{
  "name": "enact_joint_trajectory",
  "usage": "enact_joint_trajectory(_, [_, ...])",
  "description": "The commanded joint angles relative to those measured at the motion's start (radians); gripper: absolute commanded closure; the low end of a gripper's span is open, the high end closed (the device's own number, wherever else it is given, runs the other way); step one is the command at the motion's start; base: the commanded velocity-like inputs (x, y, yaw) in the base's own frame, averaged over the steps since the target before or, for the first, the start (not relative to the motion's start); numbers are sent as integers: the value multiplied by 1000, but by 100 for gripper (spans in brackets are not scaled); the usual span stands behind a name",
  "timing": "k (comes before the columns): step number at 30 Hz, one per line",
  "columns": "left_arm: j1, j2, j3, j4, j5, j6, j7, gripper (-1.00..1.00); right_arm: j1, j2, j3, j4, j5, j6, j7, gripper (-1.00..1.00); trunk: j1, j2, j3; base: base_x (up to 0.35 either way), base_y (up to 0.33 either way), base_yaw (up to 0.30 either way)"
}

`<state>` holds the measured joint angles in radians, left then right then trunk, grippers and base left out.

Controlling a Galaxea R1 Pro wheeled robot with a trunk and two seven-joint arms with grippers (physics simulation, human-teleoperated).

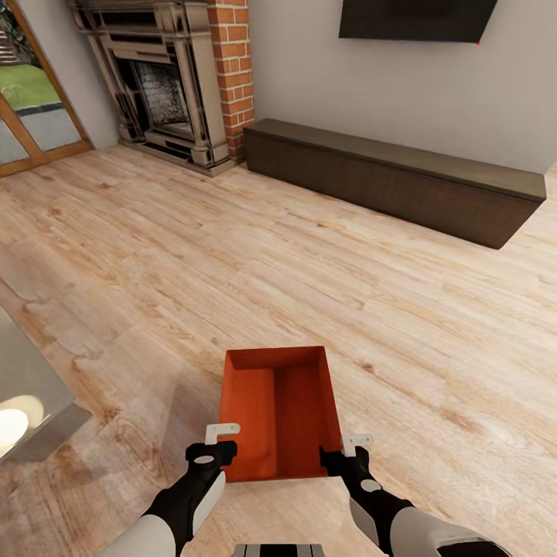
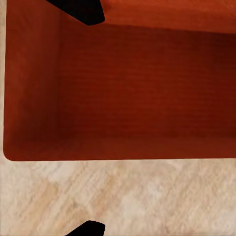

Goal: Move the two storage containers from the living room to the garage. In the garage, place one container on the floor and stack the other container on top of it (either order is fine).

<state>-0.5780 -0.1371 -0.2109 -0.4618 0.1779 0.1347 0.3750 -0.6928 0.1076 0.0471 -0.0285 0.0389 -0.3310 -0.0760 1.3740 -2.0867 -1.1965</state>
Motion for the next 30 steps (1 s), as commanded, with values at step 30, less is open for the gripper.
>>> enact_joint_trajectory(30, [0,2,-8,-1,9,6,9,-100,-1,-20,4,1,4,-3,-7,-100,0,0,-1,0,0,0])
